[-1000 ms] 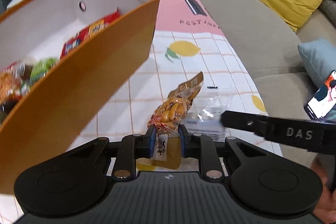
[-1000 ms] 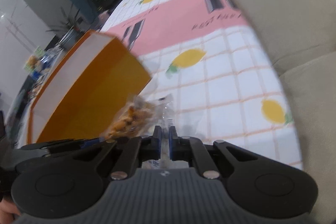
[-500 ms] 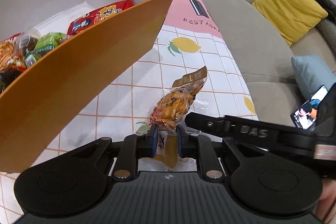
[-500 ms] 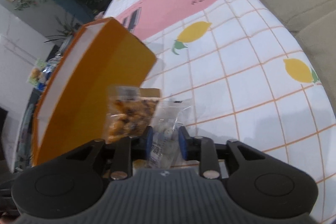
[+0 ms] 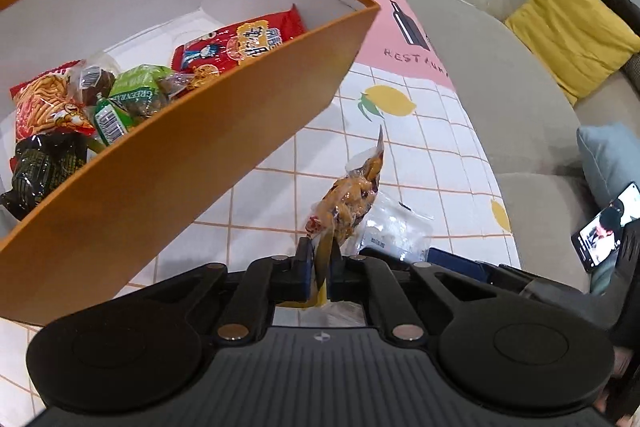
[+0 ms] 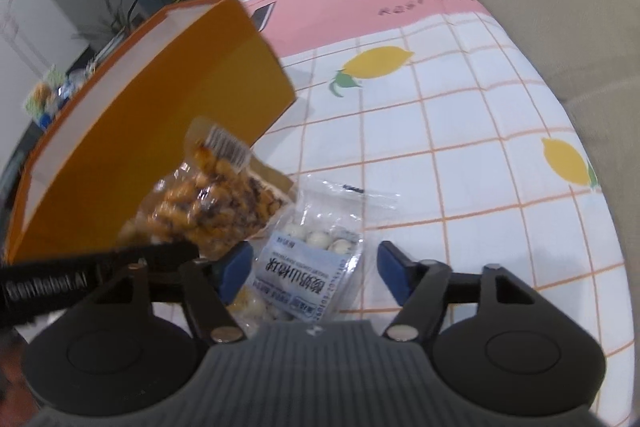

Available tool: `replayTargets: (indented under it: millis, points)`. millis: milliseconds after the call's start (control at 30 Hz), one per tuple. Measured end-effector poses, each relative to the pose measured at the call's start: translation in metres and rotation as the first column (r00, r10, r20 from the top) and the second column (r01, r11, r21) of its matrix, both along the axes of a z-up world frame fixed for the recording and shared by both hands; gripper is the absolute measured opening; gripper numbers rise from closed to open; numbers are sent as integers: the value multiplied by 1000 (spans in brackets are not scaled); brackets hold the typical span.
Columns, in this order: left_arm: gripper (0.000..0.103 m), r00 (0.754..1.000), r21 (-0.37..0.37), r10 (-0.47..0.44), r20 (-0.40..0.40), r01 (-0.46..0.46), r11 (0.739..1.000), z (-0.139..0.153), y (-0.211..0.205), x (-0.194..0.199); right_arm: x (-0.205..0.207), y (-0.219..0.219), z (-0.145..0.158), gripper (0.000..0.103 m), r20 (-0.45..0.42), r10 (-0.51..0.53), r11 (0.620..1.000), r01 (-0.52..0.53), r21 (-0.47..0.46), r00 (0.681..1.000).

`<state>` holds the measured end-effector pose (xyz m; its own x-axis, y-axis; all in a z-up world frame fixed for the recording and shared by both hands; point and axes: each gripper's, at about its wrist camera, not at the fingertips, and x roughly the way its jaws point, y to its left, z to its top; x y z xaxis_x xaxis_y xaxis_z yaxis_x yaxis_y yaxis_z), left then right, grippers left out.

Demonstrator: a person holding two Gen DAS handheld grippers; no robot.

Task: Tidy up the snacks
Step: 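Lift both packets and carry them over the orange box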

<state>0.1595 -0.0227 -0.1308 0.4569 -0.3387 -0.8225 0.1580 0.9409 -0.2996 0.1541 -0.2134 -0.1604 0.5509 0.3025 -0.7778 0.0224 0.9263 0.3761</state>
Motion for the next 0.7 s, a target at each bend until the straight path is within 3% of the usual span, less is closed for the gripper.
replayTargets:
  millis: [67, 133, 300, 400, 567, 700]
  points:
    - [5, 1000, 20, -1, 16, 0, 1000, 1, 2, 0, 0, 10, 0, 75, 9, 29, 998, -28, -58, 1000]
    - [6, 1000, 19, -6, 20, 6, 1000, 2, 2, 0, -1, 18, 0, 85, 10, 73, 994, -71, -89, 997]
    - [18, 998, 55, -40, 41, 38, 998, 1, -8, 5, -1, 42, -2, 85, 15, 132, 969, -126, -214, 991]
    - [18, 998, 65, -37, 49, 34, 997, -1, -10, 6, 1, 43, -2, 78, 23, 118, 965, -109, -238, 993]
    - [2, 996, 76, -31, 86, 25, 997, 2, -6, 1, -2, 30, 0, 69, 28, 111, 974, -103, -204, 993]
    - [0, 991, 85, -43, 124, 33, 996, 13, -6, -3, -6, 20, 1, 64, 23, 121, 979, -115, -169, 992]
